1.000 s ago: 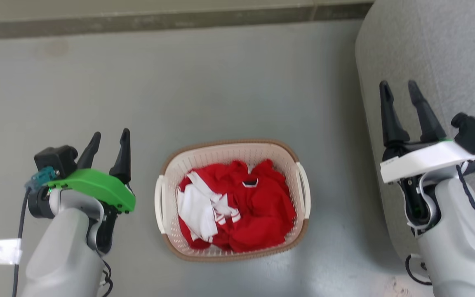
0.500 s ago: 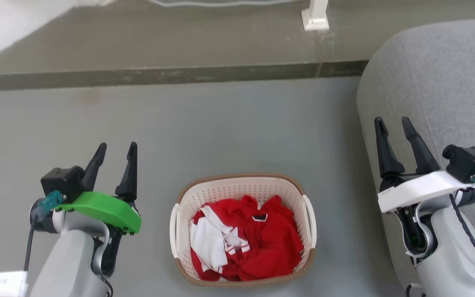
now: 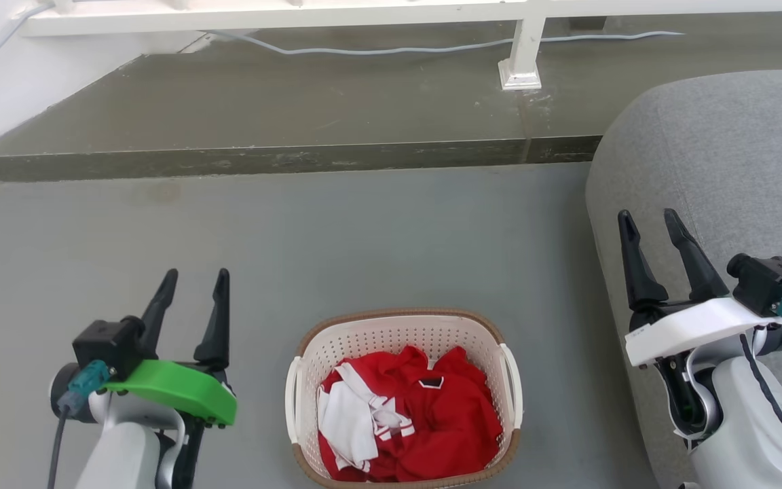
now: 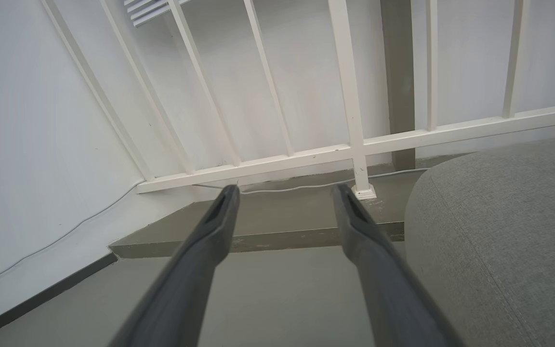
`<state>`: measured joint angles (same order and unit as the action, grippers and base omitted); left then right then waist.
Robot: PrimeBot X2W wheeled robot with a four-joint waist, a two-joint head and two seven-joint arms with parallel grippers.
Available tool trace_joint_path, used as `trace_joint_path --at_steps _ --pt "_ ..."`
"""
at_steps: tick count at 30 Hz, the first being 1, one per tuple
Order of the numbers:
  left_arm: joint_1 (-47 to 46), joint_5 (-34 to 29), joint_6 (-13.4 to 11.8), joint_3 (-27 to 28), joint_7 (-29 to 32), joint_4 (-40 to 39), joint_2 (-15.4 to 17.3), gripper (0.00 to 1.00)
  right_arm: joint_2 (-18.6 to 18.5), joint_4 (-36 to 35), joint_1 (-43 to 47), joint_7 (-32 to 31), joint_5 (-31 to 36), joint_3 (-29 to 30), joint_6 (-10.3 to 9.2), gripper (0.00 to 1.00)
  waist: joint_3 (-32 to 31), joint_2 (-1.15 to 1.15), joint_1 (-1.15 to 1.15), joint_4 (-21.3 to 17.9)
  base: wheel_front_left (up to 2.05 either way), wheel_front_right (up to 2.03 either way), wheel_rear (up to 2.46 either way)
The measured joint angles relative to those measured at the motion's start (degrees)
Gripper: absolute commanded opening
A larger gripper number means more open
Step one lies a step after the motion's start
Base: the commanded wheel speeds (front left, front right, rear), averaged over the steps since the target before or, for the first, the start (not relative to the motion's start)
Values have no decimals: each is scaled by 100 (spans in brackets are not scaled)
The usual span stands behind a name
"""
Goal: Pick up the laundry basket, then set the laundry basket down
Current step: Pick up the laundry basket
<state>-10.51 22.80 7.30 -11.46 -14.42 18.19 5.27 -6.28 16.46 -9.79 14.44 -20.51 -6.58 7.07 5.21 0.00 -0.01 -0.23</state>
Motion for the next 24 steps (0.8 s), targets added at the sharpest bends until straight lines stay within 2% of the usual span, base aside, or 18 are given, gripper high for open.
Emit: trace_joint_path --at_steps 24 --pt "357 -350 0 210 0 -550 -141 100 37 -36 94 0 153 71 0 100 -4 0 0 -54 0 0 0"
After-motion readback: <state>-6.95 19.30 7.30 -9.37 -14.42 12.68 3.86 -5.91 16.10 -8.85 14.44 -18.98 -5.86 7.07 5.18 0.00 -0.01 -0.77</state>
